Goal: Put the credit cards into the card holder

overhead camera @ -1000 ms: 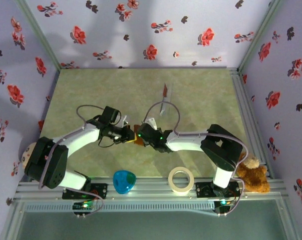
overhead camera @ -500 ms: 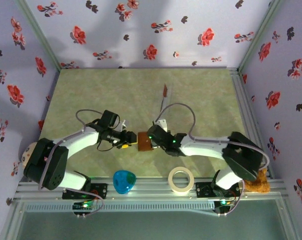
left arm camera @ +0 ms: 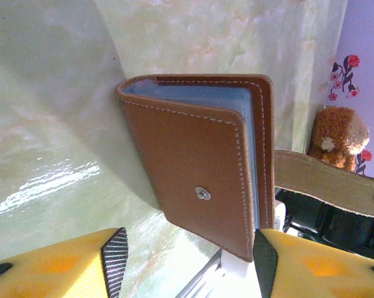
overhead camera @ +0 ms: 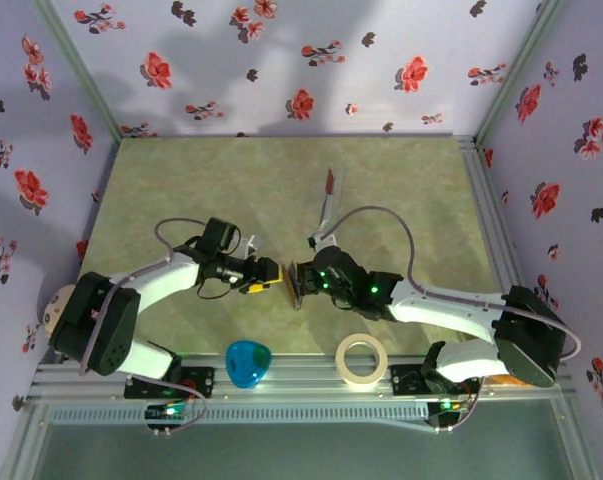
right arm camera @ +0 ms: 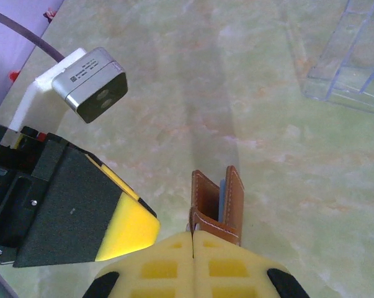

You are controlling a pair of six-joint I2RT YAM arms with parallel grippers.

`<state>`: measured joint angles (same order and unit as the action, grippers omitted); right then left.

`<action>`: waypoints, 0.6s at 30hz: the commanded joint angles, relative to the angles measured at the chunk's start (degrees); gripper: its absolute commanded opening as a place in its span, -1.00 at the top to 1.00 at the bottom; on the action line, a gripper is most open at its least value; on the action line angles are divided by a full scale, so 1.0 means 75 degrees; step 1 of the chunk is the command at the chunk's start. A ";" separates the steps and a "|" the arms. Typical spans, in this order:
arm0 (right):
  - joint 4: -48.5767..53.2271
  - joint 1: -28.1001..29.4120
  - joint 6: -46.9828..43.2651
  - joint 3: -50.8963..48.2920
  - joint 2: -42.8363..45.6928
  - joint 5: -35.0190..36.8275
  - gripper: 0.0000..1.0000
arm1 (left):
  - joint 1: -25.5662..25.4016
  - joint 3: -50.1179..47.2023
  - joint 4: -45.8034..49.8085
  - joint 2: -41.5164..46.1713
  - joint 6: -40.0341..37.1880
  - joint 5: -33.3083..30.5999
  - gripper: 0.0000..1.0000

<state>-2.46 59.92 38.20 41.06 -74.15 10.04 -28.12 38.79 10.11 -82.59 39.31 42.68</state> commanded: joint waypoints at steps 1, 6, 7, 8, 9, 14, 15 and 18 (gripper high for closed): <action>-0.0213 -0.0020 0.0189 -0.0198 -0.0034 -0.0133 1.00 | 0.0056 0.0178 0.0221 -0.0212 -0.0153 -0.0060 -0.16; -0.0340 -0.0010 0.0356 -0.0387 -0.0013 -0.0379 1.00 | 0.0054 0.0179 0.0333 -0.0419 -0.0241 -0.0198 -0.16; -0.0386 -0.0009 0.0357 -0.0422 0.0006 -0.0433 1.00 | 0.0058 0.0183 0.0274 -0.0397 -0.0220 -0.0161 -0.17; -0.0388 -0.0017 0.0357 -0.0438 0.0031 -0.0446 1.00 | 0.0058 0.0176 0.0225 -0.0358 -0.0187 -0.0118 -0.18; -0.0378 -0.0019 0.0357 -0.0437 0.0055 -0.0449 1.00 | 0.0049 0.0182 0.0155 -0.0314 -0.0122 -0.0053 -0.19; -0.0399 -0.0013 0.0293 -0.0391 0.0170 -0.0519 1.00 | 0.0061 0.0005 -0.0559 -0.0169 0.0404 0.0204 -0.37; -0.0410 -0.0014 0.0286 -0.0380 0.0172 -0.0539 1.00 | 0.0069 0.0036 -0.0484 -0.0202 0.0359 0.0204 -0.37; -0.0517 -0.0014 0.0337 -0.0347 0.0183 -0.0657 1.00 | 0.0063 0.0069 -0.0344 -0.0303 0.0278 0.0172 -0.37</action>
<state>-4.10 59.92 39.68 38.24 -74.24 6.33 -28.08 39.20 7.92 -85.12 40.64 42.54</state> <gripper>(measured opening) 0.038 0.686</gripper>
